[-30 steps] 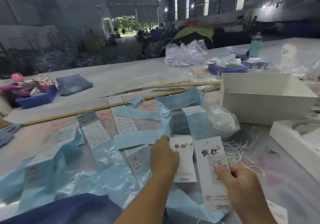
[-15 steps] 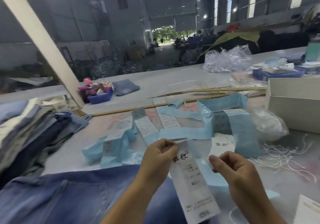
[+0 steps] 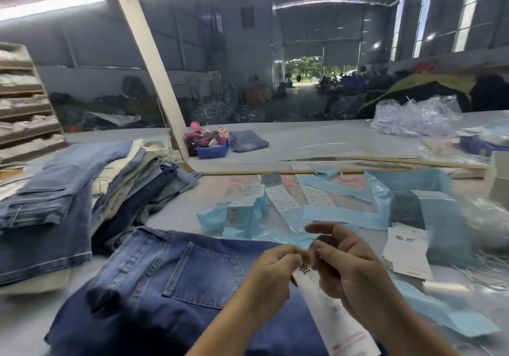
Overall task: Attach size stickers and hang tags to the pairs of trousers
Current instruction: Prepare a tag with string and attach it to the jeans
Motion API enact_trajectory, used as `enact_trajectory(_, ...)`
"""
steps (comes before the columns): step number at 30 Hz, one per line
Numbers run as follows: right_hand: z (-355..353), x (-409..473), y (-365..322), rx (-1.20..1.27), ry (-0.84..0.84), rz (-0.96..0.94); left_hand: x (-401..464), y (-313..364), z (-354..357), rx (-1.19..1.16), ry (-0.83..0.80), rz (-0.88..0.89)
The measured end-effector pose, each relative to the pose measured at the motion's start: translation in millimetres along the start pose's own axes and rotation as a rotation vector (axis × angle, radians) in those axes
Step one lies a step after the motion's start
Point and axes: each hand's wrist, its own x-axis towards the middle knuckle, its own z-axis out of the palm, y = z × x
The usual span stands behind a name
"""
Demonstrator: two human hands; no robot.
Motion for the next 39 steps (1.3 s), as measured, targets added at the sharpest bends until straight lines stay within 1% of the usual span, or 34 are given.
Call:
enact_trajectory(2, 6.1, -1.3, 0.3, -0.108, -0.018, 0.002, -5.8, 0.5, -4.6, -0.026, -0.021, 0.037)
enact_trajectory(6, 12.0, -1.9, 0.9, -0.329, -0.023, -0.018, -12.1, -2.3, -11.3, -0.079, 0.031, 0.116)
enact_trajectory(9, 14.7, -2.3, 0.3, -0.509, -0.011, -0.088, -17.1, -3.5, -14.3, -0.061, 0.053, 0.192)
enact_trajectory(11, 16.9, -3.4, 0.7, -0.570, 0.020, -0.142, -19.9, -3.2, -15.9, -0.084, 0.068, 0.209)
enact_trajectory(13, 18.5, -4.8, 1.3, -0.565, 0.045, -0.170, -21.9, -4.6, -16.4, -0.086, 0.093, 0.207)
enact_trajectory(15, 19.4, -5.5, 1.8, -0.534, 0.062, -0.183, -24.6, -7.0, -16.0, -0.066, 0.156, 0.190)
enact_trajectory(19, 19.2, -5.4, 1.7, -0.423, 0.111, -0.195, -29.6, -12.9, -15.2, -0.075, 0.265, 0.177)
enact_trajectory(22, 18.2, -5.9, 1.7, -0.333, 0.089, -0.169, -29.8, -19.1, -15.9, -0.048, 0.287, 0.150)
enact_trajectory(24, 17.3, -5.9, 2.5, -0.319, 0.061, -0.160, -30.7, -20.4, -16.4, -0.027, 0.297, 0.157)
enact_trajectory(29, 22.3, -8.6, 3.6, -0.454, -0.001, -0.178, -36.3, -15.0, -12.8, -0.018, 0.231, 0.220)
enact_trajectory(36, 25.6, -16.2, 3.5, -0.722, 0.068, -0.315, -40.4, -10.1, -11.2, -0.011, 0.226, 0.211)
enact_trajectory(39, 27.0, -19.8, 3.5, -0.767, 0.043, -0.330, -40.5, -11.8, -10.4, -0.010, 0.201, 0.196)
